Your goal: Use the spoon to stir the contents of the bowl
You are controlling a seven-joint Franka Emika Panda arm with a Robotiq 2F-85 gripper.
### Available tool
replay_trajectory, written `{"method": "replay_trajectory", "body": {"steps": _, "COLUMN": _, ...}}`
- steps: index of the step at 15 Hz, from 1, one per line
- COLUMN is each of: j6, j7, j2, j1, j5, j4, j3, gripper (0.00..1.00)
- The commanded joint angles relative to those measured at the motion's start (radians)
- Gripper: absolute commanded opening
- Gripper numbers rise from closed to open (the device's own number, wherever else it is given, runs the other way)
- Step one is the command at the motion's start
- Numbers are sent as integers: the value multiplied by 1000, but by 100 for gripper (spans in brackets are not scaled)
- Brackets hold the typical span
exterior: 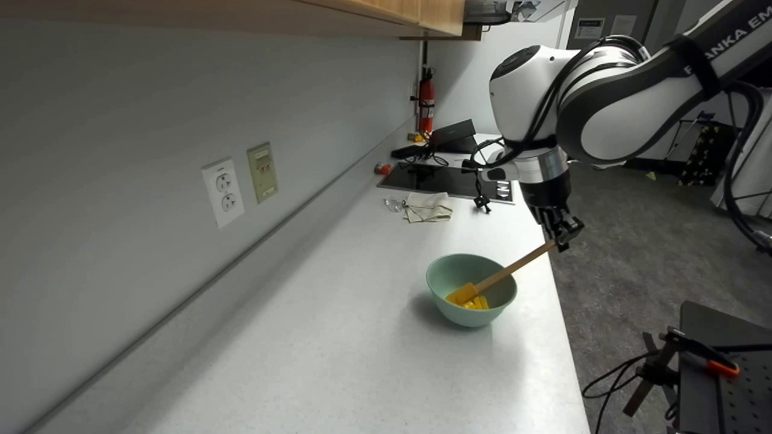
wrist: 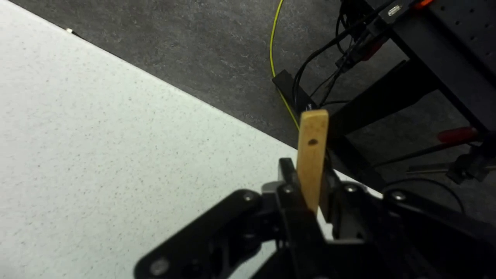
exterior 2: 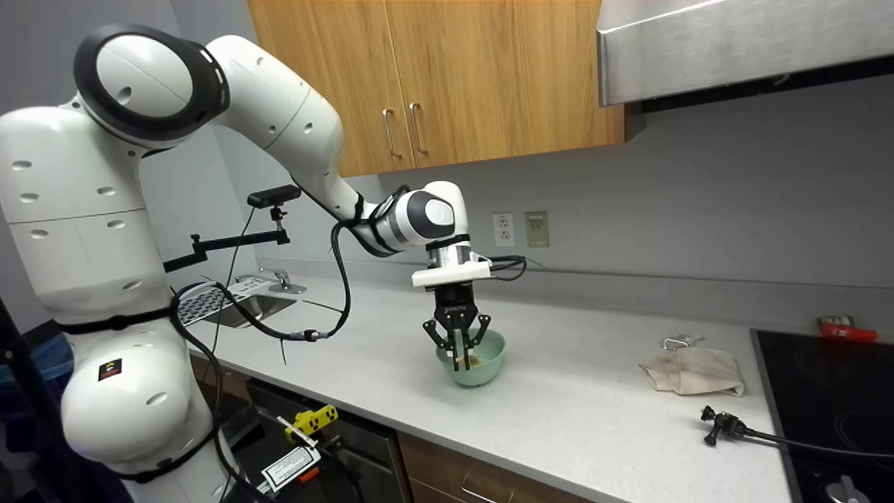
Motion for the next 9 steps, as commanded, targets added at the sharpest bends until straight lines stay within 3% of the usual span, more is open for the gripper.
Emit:
{"method": "replay_trajectory", "body": {"steps": 1, "j6": -61, "j7": 10, "j2": -67, "j1": 19, "j5": -63, "j4": 19, "j3": 26, "gripper": 4}}
{"method": "replay_trajectory", "body": {"steps": 9, "j6": -216, "j7": 62, "j2": -6, "j1": 62, "j5": -283, "j4": 99, "j3": 75, "gripper": 4}}
